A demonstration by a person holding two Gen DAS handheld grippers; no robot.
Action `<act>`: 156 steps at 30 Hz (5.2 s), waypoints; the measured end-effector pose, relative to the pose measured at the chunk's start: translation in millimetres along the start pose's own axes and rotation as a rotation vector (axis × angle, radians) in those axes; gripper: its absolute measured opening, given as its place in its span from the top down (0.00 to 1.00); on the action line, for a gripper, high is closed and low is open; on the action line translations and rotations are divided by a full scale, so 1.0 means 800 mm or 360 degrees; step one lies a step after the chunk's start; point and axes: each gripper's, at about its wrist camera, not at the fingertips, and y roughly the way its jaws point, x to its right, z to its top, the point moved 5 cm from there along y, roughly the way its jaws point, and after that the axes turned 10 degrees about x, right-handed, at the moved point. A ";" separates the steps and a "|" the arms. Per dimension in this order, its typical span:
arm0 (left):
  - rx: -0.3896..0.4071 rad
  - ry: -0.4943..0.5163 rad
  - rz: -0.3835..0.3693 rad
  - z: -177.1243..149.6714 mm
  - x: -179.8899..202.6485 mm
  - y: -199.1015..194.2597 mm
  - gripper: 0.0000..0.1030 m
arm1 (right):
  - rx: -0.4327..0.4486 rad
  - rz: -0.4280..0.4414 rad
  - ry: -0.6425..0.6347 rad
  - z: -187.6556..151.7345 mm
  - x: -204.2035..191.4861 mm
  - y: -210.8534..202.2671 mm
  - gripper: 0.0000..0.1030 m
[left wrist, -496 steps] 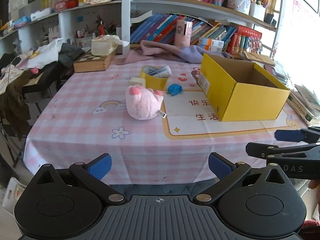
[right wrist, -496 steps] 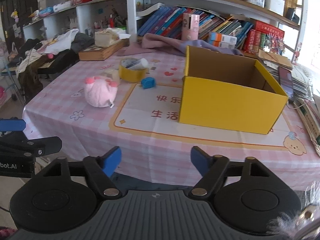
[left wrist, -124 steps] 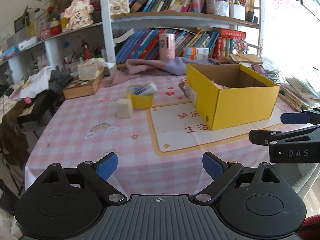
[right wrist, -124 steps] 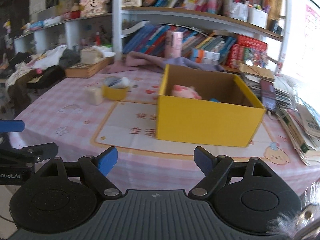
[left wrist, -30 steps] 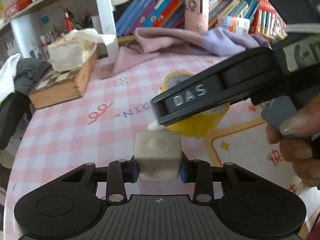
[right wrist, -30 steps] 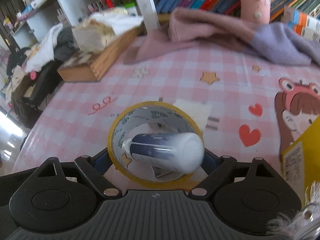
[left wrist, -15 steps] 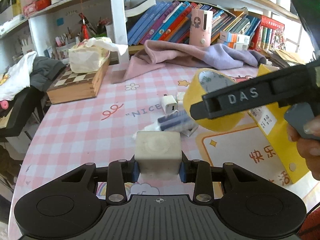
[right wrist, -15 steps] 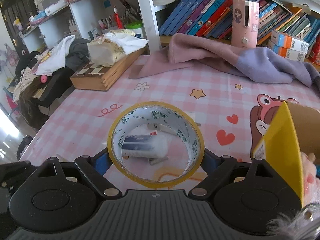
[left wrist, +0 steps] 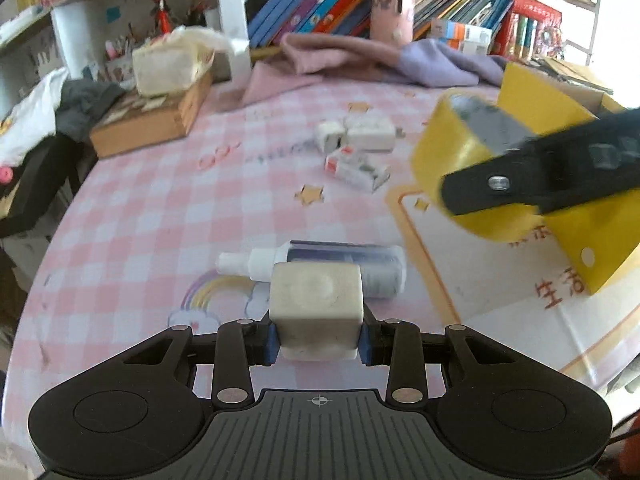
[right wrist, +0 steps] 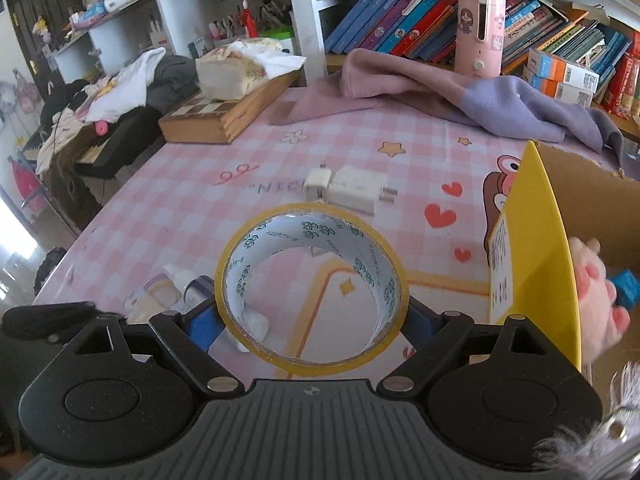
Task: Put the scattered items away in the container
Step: 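Lift the cream cube with the left gripper while the right gripper lifts the yellow tape roll, then carry the cream cube and tape roll over the yellow box and lower them inside, then open the left gripper to drop the cube while the right gripper releases the tape roll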
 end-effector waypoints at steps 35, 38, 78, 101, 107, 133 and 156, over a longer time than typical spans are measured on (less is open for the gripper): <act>0.0311 -0.0074 -0.0084 -0.018 0.021 -0.185 0.68 | 0.0120 -0.0009 -0.0121 -0.071 -0.027 -0.155 0.14; 0.0356 -0.0070 -0.0111 -0.017 0.029 -0.222 0.68 | 0.0162 -0.0018 -0.0115 -0.082 -0.032 -0.184 0.14; 0.0326 0.0336 -0.0759 -0.023 0.270 -0.222 0.68 | 0.0151 -0.0634 0.0309 -0.205 0.128 -0.358 0.14; 0.0388 0.0281 -0.0550 0.052 0.344 -0.163 0.68 | 0.0196 -0.0437 0.0138 -0.137 0.242 -0.327 0.14; 0.0489 0.0311 -0.0453 0.093 0.358 -0.148 0.68 | 0.0347 -0.0390 -0.0087 -0.092 0.267 -0.319 0.14; 0.0057 0.0496 -0.0264 0.127 0.373 0.040 0.67 | -0.0095 0.0244 -0.0901 -0.014 0.314 -0.112 0.14; 0.0115 0.0475 -0.0147 0.129 0.367 0.023 0.34 | -0.0268 0.0361 -0.0611 -0.014 0.336 -0.109 0.13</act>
